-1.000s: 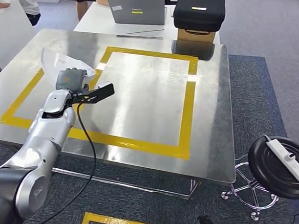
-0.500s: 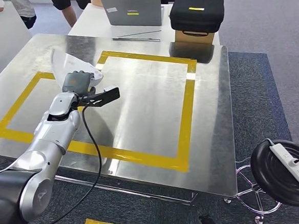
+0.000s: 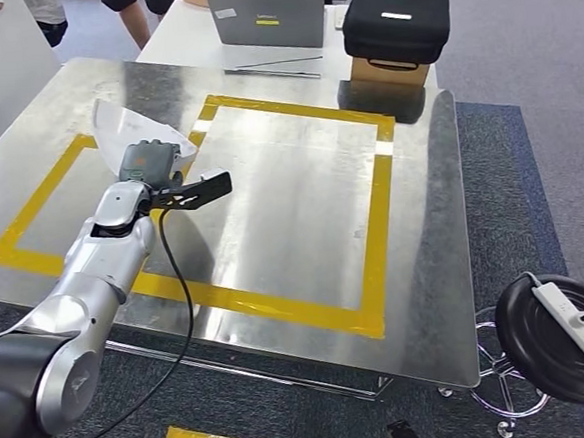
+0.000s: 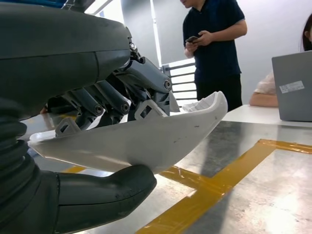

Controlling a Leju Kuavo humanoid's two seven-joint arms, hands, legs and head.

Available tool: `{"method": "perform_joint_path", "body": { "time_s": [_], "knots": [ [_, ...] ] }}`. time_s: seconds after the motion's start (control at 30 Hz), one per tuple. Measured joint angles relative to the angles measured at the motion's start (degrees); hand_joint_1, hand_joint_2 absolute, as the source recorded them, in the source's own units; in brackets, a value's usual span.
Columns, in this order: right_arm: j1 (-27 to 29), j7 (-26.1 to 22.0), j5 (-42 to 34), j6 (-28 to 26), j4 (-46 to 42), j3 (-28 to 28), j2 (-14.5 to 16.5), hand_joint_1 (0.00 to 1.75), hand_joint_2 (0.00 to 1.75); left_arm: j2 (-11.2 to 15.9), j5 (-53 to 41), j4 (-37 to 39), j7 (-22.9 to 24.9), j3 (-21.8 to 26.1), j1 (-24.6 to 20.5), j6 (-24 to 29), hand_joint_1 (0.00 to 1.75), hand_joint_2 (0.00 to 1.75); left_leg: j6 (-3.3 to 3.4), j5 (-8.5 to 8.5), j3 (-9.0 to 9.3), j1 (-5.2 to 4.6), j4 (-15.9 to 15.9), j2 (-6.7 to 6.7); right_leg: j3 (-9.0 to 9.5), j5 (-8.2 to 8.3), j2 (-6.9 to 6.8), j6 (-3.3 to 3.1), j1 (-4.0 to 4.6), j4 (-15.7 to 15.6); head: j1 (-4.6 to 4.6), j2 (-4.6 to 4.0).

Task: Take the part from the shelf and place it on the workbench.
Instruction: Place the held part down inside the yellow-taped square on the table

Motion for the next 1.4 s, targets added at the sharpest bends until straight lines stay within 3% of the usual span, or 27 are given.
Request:
{"method": "perform_joint_path", "body": {
  "time_s": [0.07,0.27,0.57,1.4],
  "knots": [
    [0.05,0.03,0.05,0.0,0.0,0.01,0.0,0.0,0.0,0.0,0.0,0.0,0.14,-0.05,-0.01,-0.04,1.75,1.75,0.07,0.0,0.0,-0.01,0.0,0.0,-0.02,-0.02,0.01,0.47,-0.05,-0.04,-0.02,0.0],
    [0.08,0.23,0.1,-0.04,0.0,0.02,0.0,0.0,0.0,0.02,0.0,0.0,2.43,-0.74,-0.07,-0.91,1.75,1.75,-0.09,0.14,0.04,0.11,-0.23,0.04,-0.21,-0.03,0.12,0.39,0.07,0.11,-0.03,0.0],
    [0.06,0.93,0.22,-0.12,0.0,0.04,0.0,0.0,0.0,1.12,-0.02,0.42,10.34,-2.56,-0.59,-3.91,1.75,1.75,-0.33,0.3,0.04,0.11,-0.39,0.04,-0.46,-0.12,0.12,0.13,0.07,0.44,-0.03,0.0],
    [0.04,0.9,0.16,-0.26,0.0,0.04,0.0,0.0,0.0,4.56,-0.04,2.23,11.68,-2.72,-1.09,-5.28,1.75,1.75,-0.39,0.34,0.04,0.11,-0.46,0.05,-0.53,-0.14,0.13,0.06,0.07,0.52,-0.02,0.0]
  ]
}}
